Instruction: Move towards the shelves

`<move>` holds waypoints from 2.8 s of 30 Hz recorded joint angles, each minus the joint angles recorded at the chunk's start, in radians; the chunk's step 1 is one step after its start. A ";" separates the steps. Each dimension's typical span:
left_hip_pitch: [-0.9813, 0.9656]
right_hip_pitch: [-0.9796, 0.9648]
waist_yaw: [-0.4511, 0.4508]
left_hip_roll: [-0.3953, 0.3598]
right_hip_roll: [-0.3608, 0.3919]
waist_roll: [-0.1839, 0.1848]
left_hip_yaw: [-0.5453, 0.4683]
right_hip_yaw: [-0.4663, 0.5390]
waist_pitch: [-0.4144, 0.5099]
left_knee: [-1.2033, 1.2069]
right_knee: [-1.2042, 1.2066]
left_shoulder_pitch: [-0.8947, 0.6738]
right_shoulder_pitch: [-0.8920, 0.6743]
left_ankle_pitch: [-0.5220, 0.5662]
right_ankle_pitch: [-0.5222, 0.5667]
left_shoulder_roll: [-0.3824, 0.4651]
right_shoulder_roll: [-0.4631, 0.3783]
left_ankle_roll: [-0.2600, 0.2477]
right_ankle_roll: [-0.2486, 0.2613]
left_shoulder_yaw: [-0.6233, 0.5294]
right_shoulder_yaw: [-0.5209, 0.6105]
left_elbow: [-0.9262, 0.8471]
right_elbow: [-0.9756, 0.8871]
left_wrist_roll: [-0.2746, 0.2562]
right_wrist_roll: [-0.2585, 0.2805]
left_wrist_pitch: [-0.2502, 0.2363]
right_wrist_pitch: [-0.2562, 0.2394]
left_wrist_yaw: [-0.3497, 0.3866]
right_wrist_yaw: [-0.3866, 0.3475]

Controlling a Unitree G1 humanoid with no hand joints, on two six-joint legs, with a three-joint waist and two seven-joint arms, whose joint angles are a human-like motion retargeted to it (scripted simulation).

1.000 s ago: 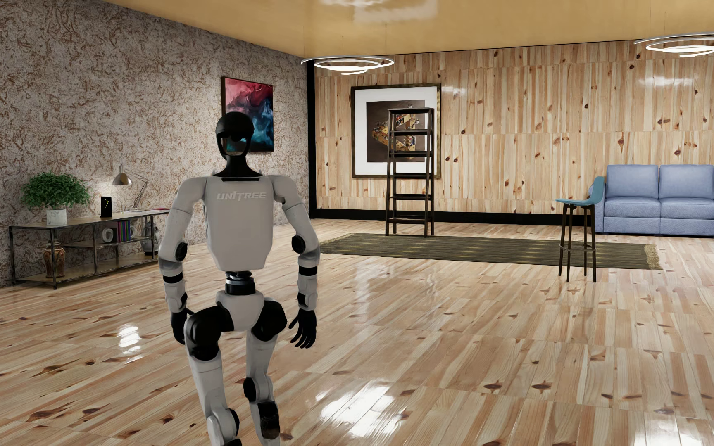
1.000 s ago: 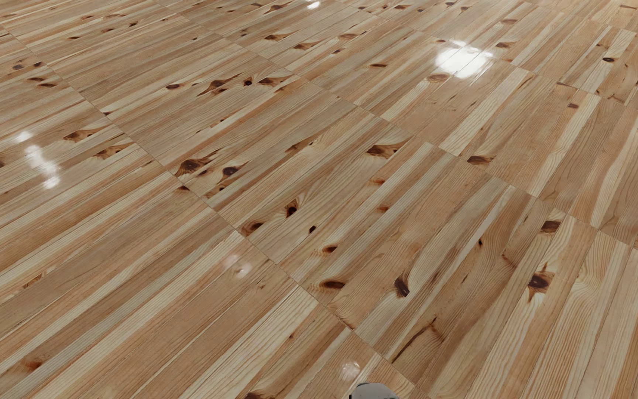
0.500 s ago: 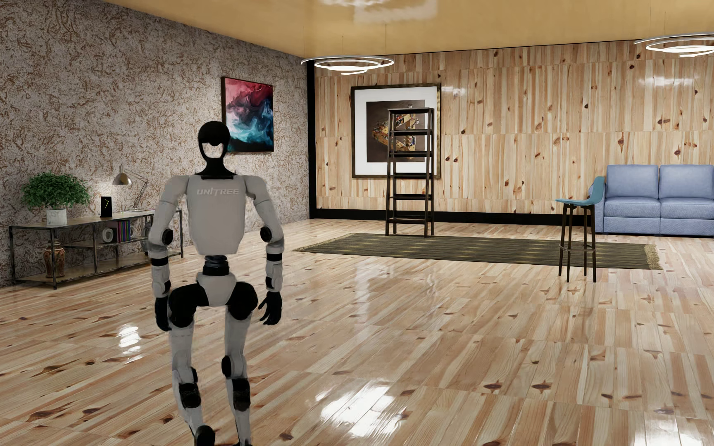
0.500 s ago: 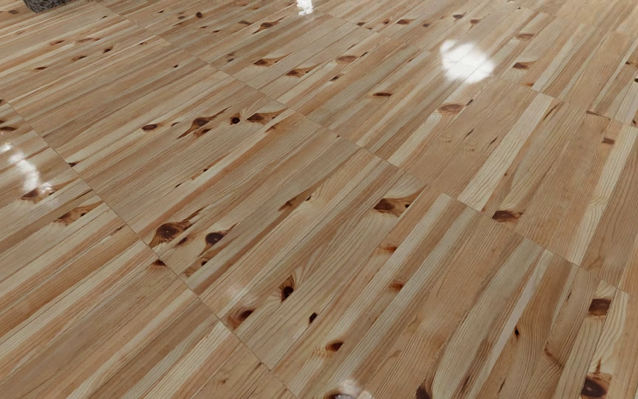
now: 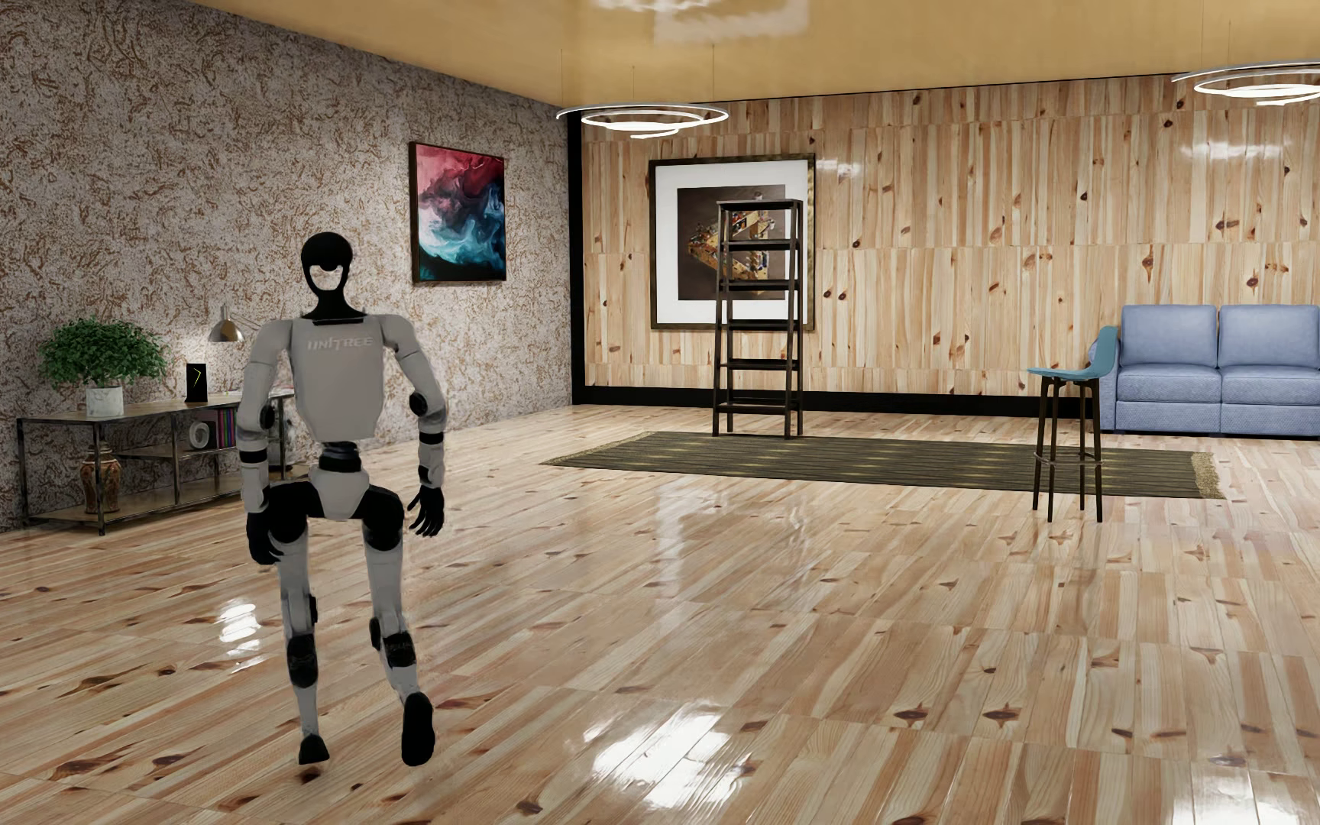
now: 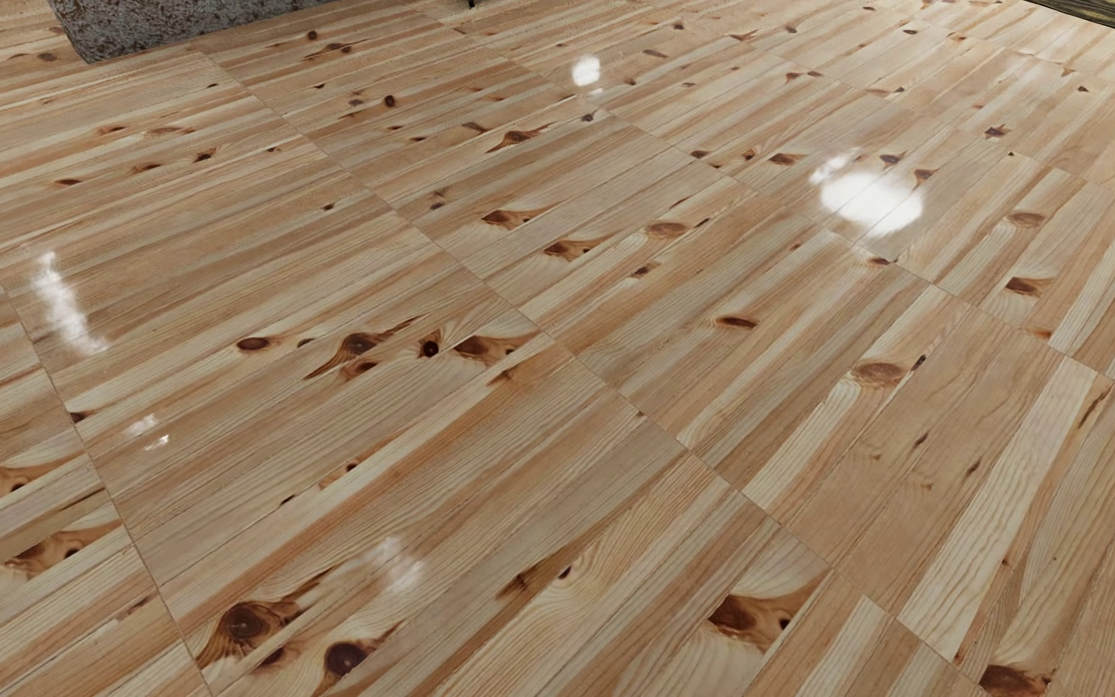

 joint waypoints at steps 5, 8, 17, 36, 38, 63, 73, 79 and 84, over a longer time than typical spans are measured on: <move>0.485 -0.336 -0.265 0.080 0.023 0.094 0.000 0.000 0.017 -0.234 -0.480 -0.092 0.062 -0.390 -0.075 0.066 -0.017 0.000 0.000 0.033 -0.007 -0.197 0.023 0.000 0.000 0.000 0.000 0.000 0.000; 0.640 -0.421 -0.316 0.099 -0.019 0.086 0.000 0.000 -0.027 -0.256 -1.174 -0.162 0.079 -0.512 0.266 0.086 -0.011 0.000 0.000 0.077 -0.005 -0.253 0.052 0.000 0.000 0.000 0.000 0.000 0.000; 0.183 -0.078 -0.150 0.170 0.176 0.102 0.000 0.000 0.005 0.703 -0.628 -0.024 0.062 -0.031 -0.124 0.001 0.008 0.000 0.000 0.057 -0.018 -0.094 0.044 0.000 0.000 0.000 0.000 0.000 0.000; 0.551 -0.370 -0.316 0.078 0.059 0.012 0.000 0.000 -0.011 -0.257 -0.484 -0.063 0.161 -0.466 -0.044 0.075 -0.050 0.000 0.000 0.164 -0.015 -0.236 0.088 0.000 0.000 0.000 0.000 0.000 0.000; 0.642 -0.402 -0.365 0.085 0.033 0.000 0.000 0.000 -0.045 -0.241 -0.814 -0.123 0.190 -0.549 0.061 0.086 -0.056 0.000 0.000 0.209 -0.009 -0.299 0.141 0.000 0.000 0.000 0.000 0.000 0.000; 0.204 -0.147 -0.102 0.033 0.058 -0.018 0.000 0.000 0.016 -0.089 -0.022 -0.055 0.057 -0.134 -0.124 0.083 -0.029 0.000 0.000 0.101 0.037 -0.037 0.031 0.000 0.000 0.000 0.000 0.000 0.000; 0.670 -0.519 -0.396 0.243 0.048 0.117 0.000 0.000 -0.035 0.151 -0.481 -0.210 0.171 -0.008 0.019 0.058 -0.069 0.000 0.000 0.281 -0.022 -0.246 0.244 0.000 0.000 0.000 0.000 0.000 0.000; 0.070 0.078 -0.060 0.117 0.140 0.059 0.000 0.000 0.021 0.446 -0.743 0.002 0.109 0.076 -0.083 -0.014 -0.009 0.000 0.000 0.123 -0.104 -0.020 -0.064 0.000 0.000 0.000 0.000 0.000 0.000; -0.144 0.369 0.156 0.199 0.092 0.069 0.000 0.000 0.004 -0.191 -0.820 0.148 -0.069 -0.506 -0.202 0.025 -0.046 0.000 0.000 -0.090 -0.152 0.093 -0.342 0.000 0.000 0.000 0.000 0.000 0.000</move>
